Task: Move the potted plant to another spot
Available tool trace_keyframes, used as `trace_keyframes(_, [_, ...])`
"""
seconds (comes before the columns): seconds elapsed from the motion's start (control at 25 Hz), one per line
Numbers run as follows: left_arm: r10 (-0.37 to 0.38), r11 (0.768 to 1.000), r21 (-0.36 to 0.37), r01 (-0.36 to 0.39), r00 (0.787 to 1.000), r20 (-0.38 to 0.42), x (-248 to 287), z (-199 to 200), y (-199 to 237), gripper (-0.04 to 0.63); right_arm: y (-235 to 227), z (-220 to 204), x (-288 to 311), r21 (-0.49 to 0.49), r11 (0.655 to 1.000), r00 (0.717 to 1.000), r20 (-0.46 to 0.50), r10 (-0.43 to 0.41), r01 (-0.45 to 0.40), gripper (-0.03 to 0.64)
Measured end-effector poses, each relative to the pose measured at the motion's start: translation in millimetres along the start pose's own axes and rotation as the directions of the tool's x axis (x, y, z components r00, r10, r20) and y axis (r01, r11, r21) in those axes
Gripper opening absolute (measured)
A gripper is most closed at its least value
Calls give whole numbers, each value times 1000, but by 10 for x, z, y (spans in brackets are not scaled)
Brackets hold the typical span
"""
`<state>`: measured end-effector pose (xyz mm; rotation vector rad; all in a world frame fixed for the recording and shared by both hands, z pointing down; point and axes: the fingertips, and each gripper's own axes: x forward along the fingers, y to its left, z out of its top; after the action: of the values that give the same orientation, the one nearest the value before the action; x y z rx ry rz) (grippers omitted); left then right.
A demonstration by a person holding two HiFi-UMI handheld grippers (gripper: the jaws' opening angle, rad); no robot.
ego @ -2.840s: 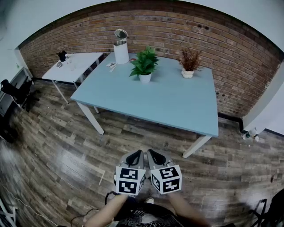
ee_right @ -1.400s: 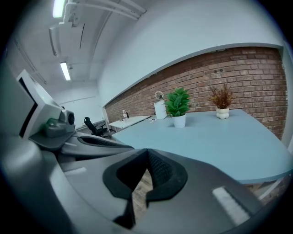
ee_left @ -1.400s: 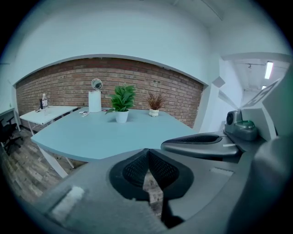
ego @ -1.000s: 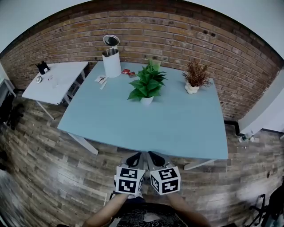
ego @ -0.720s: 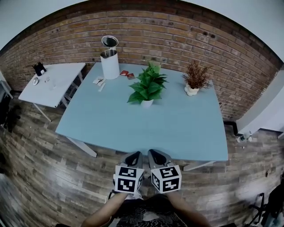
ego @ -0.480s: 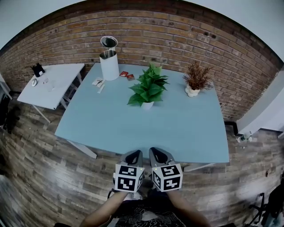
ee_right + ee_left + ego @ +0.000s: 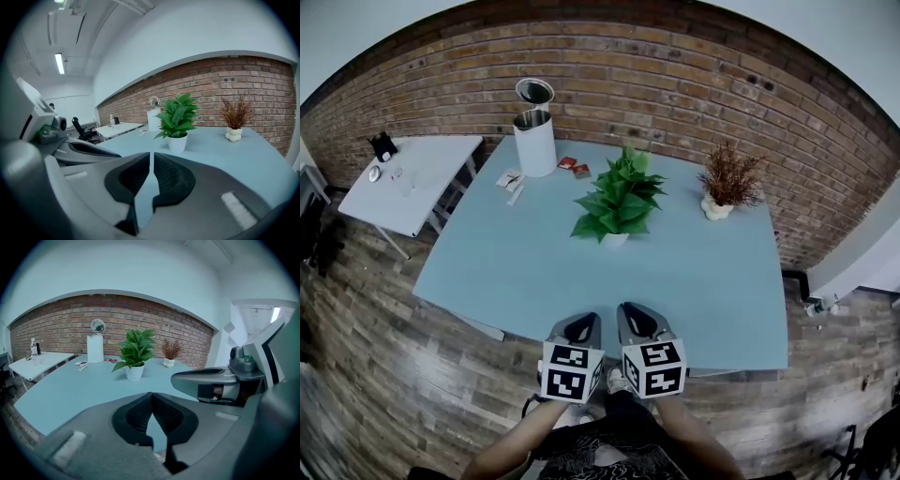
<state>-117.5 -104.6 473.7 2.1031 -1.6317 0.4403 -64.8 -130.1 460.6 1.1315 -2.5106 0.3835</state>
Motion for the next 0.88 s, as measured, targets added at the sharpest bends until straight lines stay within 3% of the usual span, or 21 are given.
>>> trace_keyframes(0.88, [63, 997, -42, -64, 998, -18, 934, 487, 256, -3, -804, 285, 1098, -61, 997, 998, -42, 46, -49, 98])
